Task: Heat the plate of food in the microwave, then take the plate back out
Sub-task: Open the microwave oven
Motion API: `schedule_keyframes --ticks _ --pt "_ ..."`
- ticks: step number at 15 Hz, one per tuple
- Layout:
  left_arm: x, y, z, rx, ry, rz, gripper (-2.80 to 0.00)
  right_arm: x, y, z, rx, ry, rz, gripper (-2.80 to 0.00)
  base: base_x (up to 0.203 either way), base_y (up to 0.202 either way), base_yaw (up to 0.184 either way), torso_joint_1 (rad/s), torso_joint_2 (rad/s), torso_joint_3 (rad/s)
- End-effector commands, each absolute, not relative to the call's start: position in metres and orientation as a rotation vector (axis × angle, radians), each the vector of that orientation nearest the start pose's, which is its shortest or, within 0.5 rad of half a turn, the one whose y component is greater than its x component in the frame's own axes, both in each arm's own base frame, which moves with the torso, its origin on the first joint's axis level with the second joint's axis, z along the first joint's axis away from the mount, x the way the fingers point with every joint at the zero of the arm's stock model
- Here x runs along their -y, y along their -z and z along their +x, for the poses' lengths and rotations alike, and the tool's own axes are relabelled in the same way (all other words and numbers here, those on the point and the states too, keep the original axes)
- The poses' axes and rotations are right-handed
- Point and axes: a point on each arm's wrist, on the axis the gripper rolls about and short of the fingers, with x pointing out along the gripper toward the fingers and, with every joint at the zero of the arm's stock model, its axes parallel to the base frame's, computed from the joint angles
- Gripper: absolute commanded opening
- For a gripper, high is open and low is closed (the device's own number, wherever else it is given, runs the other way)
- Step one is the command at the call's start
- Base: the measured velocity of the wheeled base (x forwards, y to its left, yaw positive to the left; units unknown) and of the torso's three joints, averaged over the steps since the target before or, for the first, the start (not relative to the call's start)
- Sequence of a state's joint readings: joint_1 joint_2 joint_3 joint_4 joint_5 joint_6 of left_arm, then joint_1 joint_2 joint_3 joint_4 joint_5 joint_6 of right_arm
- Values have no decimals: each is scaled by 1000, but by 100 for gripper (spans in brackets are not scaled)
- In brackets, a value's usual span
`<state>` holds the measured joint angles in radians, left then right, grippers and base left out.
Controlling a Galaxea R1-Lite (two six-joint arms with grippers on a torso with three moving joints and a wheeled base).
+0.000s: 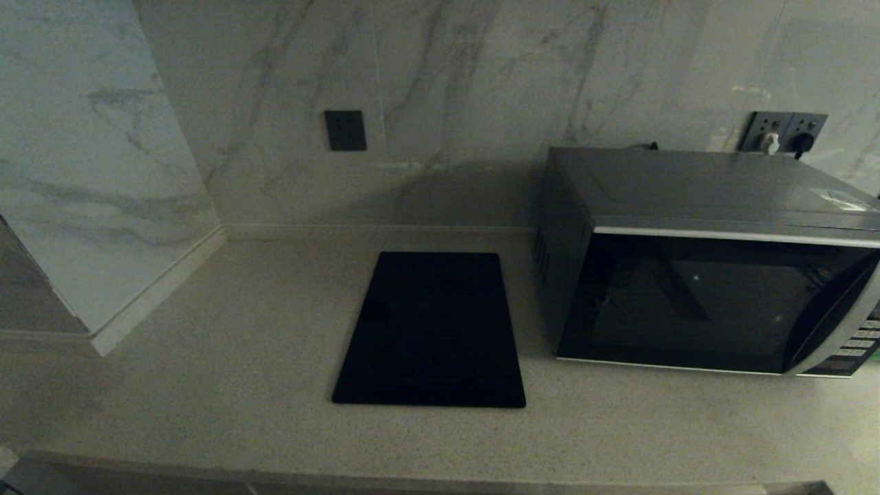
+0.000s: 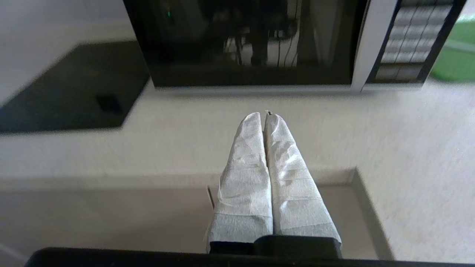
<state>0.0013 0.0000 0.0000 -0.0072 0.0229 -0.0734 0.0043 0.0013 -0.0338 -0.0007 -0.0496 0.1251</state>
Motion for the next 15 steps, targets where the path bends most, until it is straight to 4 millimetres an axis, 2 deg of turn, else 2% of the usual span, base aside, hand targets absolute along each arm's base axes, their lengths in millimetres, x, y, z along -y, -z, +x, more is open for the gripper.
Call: schedule_keyframes --ticks 1,5,8,10,11,15 --pt "0 -76 -23 9 -24 -74 -280 1 -106 -33 107 39 130 -280 0 0 0 0 0 0" --pt "0 -76 -23 7 -24 -74 -280 1 -155 -51 218 30 138 -280 0 0 0 0 0 0" --pt "0 -76 -23 9 -24 -74 -280 1 -203 -50 244 30 158 -280 0 0 0 0 0 0" --pt "0 -76 -23 7 -24 -74 -280 3 -236 -40 234 88 181 -280 0 0 0 0 0 0" --pt "0 -76 -23 9 -24 -74 -280 5 -249 -28 206 175 190 -280 0 0 0 0 0 0" --pt "0 -76 -23 8 -24 -74 -280 11 -279 20 101 482 185 -280 0 0 0 0 0 0"
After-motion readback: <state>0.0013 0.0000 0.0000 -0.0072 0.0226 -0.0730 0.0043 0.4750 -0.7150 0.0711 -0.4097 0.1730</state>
